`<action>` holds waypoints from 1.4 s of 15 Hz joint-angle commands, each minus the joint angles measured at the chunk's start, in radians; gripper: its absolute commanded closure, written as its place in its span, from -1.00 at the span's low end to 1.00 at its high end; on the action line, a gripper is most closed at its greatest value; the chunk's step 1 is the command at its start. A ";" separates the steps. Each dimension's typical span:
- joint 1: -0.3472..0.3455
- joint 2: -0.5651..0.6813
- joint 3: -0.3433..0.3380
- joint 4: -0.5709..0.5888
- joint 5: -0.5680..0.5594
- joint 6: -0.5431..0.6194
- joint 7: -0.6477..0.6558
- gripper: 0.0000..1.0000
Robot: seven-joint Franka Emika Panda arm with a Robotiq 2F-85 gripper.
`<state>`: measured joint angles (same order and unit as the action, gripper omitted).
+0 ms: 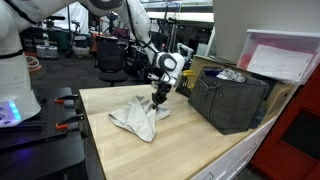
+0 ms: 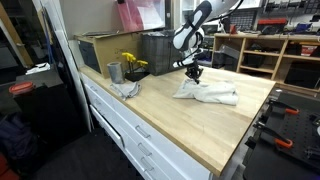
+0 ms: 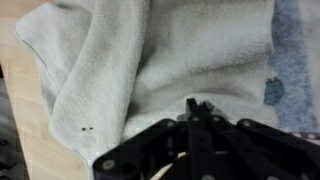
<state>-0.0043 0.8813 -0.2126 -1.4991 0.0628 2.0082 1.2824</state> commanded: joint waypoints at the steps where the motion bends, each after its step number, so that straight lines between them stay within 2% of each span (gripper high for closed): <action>1: -0.033 -0.014 0.015 0.072 0.037 -0.046 0.015 0.99; 11: -0.100 0.042 0.009 0.288 0.061 -0.095 0.090 0.99; 19: -0.145 0.111 0.033 0.443 0.097 -0.215 0.170 0.99; 20: -0.152 0.115 0.042 0.455 0.105 -0.221 0.161 0.47; 21: -0.153 0.118 0.043 0.461 0.106 -0.220 0.157 0.43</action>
<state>-0.1282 0.9686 -0.1934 -1.1158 0.1421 1.8374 1.4225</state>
